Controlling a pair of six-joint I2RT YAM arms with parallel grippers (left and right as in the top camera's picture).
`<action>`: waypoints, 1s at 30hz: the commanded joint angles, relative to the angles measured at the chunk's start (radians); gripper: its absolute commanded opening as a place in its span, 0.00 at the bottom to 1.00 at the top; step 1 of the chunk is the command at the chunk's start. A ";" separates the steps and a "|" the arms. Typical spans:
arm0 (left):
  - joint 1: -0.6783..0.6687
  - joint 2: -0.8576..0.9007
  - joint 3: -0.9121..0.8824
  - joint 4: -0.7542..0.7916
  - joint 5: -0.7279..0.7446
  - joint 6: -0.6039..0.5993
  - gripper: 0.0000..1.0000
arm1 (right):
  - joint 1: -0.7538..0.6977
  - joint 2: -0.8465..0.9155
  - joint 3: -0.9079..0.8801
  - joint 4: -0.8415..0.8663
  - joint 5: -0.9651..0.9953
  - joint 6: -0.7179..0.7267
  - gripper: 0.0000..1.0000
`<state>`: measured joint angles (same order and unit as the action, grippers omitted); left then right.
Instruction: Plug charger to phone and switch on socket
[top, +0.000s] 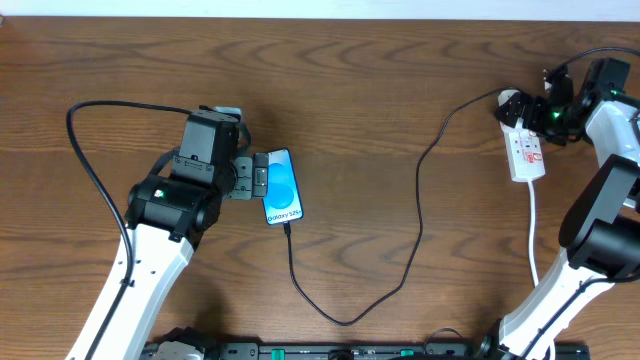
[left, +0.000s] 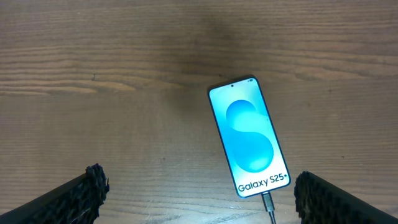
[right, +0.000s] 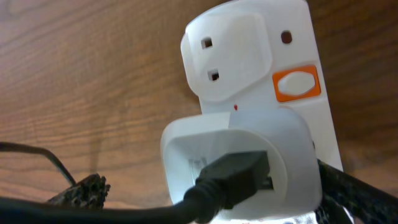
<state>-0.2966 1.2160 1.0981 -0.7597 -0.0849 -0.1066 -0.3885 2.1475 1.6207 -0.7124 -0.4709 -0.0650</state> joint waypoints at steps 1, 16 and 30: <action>-0.002 0.000 0.000 -0.003 -0.013 0.009 0.98 | 0.008 0.017 0.040 -0.045 -0.025 0.014 0.99; -0.002 0.000 0.000 -0.003 -0.013 0.009 0.98 | 0.009 0.017 0.056 -0.066 -0.011 0.005 0.99; -0.002 0.000 0.000 -0.003 -0.013 0.009 0.98 | 0.011 0.017 0.053 -0.082 -0.089 0.005 0.99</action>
<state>-0.2966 1.2160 1.0981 -0.7597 -0.0849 -0.1066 -0.3889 2.1532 1.6539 -0.7788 -0.4637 -0.0647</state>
